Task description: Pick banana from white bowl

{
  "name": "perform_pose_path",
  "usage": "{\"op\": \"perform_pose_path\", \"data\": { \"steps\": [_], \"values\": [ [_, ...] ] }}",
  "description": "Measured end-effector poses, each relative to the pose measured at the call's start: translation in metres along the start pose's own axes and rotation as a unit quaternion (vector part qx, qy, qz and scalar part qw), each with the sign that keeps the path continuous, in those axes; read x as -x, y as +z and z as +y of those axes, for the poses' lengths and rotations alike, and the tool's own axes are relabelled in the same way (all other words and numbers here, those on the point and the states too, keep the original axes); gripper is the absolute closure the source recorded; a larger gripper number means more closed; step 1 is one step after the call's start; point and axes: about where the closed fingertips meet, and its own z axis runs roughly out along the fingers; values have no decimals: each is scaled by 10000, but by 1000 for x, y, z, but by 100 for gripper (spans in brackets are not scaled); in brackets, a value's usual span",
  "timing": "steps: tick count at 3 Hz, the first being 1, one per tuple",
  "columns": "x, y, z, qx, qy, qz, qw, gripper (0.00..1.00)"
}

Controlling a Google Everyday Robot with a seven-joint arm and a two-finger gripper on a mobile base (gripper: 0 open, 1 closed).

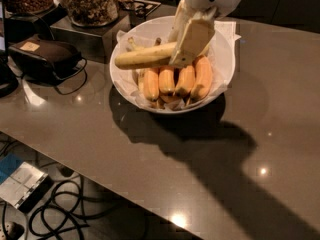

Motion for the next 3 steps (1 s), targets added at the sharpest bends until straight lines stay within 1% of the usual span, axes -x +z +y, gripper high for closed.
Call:
{"op": "perform_pose_path", "data": {
  "steps": [1,2,3],
  "values": [
    [5,1,-9,-158,0,-86,9998,100],
    [18,4,-8,-178,-121,-155,9996,100],
    [44,9,11,49,-428,-314,9986,100]
  ]
}}
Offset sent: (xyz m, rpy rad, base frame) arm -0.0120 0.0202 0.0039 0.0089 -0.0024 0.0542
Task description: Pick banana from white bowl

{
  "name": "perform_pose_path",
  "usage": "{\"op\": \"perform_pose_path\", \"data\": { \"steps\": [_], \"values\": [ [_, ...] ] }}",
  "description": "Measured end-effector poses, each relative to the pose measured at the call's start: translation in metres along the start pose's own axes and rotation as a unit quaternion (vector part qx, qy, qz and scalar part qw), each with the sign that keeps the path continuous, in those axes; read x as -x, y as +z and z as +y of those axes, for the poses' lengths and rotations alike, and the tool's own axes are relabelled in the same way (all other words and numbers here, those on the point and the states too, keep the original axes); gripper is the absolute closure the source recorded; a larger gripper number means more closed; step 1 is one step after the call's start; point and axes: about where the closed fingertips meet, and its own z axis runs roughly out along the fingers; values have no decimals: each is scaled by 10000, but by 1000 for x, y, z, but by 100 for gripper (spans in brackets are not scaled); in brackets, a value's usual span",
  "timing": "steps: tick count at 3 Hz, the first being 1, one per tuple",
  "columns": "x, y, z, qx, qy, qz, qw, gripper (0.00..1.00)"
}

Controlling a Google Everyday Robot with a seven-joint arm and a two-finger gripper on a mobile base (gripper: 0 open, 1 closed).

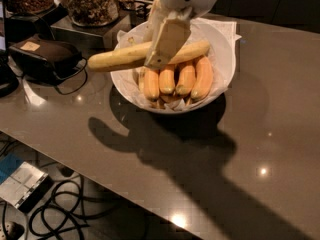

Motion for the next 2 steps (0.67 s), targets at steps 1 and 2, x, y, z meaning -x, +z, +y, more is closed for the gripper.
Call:
{"op": "perform_pose_path", "data": {
  "steps": [1,2],
  "values": [
    [25,4,15,272,-256,-199,9991,100],
    [30,6,8,154,-256,-271,9992,100]
  ]
}}
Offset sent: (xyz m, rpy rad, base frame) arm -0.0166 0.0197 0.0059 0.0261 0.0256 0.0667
